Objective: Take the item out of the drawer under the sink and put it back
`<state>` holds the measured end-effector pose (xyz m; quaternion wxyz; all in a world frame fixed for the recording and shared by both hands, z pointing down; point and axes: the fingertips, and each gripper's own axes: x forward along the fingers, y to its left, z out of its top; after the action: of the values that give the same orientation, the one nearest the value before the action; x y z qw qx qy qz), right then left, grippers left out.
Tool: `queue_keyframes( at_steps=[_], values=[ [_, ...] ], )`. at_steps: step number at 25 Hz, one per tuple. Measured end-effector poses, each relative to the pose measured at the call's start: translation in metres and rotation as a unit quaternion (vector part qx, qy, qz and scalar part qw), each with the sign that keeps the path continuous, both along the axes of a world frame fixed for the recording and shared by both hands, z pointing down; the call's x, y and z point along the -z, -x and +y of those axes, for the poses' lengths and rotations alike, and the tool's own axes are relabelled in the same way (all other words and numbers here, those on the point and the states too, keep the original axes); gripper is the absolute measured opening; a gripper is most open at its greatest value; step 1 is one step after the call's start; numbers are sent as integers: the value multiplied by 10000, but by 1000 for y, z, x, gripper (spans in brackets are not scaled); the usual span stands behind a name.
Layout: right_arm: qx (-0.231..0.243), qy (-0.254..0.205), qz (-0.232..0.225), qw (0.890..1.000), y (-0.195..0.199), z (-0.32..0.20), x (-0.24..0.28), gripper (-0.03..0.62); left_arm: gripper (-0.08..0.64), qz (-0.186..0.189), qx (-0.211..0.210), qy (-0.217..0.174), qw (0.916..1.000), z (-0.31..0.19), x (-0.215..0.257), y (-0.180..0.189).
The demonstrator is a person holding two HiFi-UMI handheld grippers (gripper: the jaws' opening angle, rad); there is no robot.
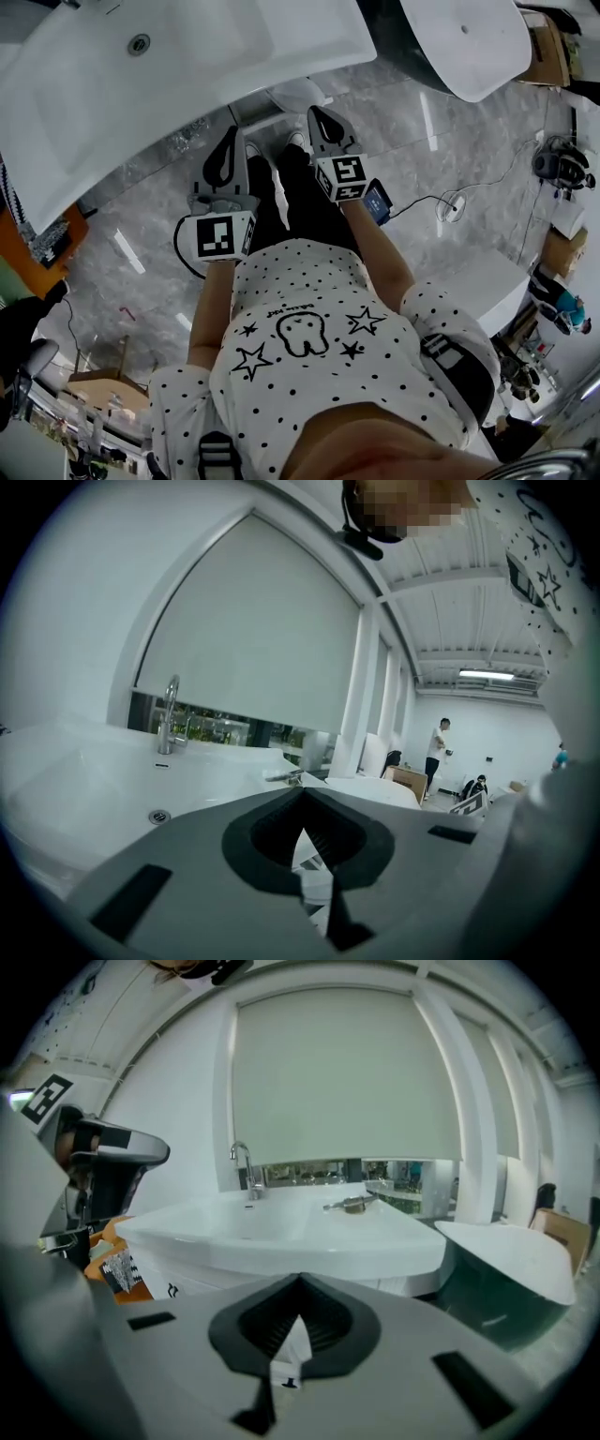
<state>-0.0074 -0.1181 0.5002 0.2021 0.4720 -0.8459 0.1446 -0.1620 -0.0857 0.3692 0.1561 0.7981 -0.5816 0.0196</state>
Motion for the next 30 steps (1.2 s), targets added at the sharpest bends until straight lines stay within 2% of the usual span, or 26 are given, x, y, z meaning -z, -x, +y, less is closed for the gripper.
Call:
queue_keyframes(
  at_steps=[9, 15, 20, 24, 30],
  values=[
    [-4, -730, -478, 9962, 5, 10, 90, 12, 5, -39, -373, -363, 9986, 17, 54, -12],
    [59, -1100, -866, 9901, 16, 22, 140, 12, 5, 21, -281, -533, 9982, 27, 73, -2],
    [361, -1319, -1052, 9850, 37, 32, 170, 12, 5, 75, -116, -661, 9977, 36, 83, 8],
    [590, -1354, -1090, 9830, 48, 50, 181, 12, 5, 0, -55, -721, 9974, 42, 88, 9],
    [938, -1424, -862, 9816, 56, 67, 186, 12, 5, -14, -15, -703, 9975, 44, 91, 0]
  ],
)
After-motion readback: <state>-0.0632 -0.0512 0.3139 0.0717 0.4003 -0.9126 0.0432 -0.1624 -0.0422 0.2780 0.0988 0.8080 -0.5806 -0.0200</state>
